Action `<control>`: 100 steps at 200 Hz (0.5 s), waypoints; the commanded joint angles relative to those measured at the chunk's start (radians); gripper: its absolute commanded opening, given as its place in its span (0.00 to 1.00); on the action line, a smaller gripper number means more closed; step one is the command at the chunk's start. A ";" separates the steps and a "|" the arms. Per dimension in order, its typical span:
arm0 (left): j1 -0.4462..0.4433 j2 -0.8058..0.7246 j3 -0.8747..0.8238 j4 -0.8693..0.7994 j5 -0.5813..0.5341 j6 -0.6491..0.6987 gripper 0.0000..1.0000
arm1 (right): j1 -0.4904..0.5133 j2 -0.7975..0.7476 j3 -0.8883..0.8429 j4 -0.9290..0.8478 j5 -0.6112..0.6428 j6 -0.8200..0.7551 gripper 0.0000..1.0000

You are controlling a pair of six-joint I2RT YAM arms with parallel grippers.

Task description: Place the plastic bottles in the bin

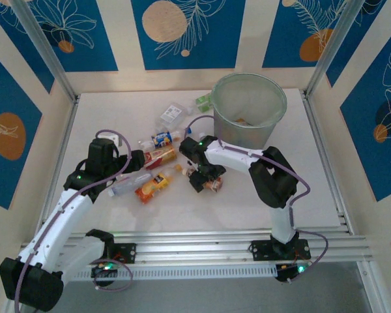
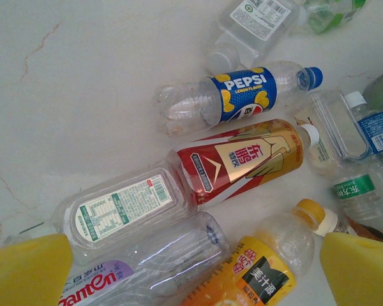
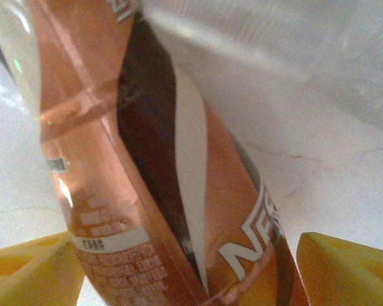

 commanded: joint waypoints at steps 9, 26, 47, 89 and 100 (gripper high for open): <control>-0.009 0.006 -0.009 0.032 -0.015 -0.020 1.00 | 0.027 0.016 -0.023 -0.011 -0.051 0.001 0.84; -0.010 0.012 -0.009 0.034 -0.013 -0.022 1.00 | 0.034 0.030 -0.028 -0.002 -0.057 0.003 0.84; -0.009 0.016 -0.007 0.037 -0.009 -0.022 0.99 | 0.036 0.046 -0.025 0.004 -0.055 0.007 0.84; -0.010 0.009 -0.007 0.033 -0.015 -0.021 0.99 | 0.039 0.050 -0.028 0.003 -0.067 0.012 0.74; -0.008 0.007 -0.009 0.034 -0.016 -0.021 1.00 | 0.043 0.040 -0.029 -0.007 -0.061 0.015 0.70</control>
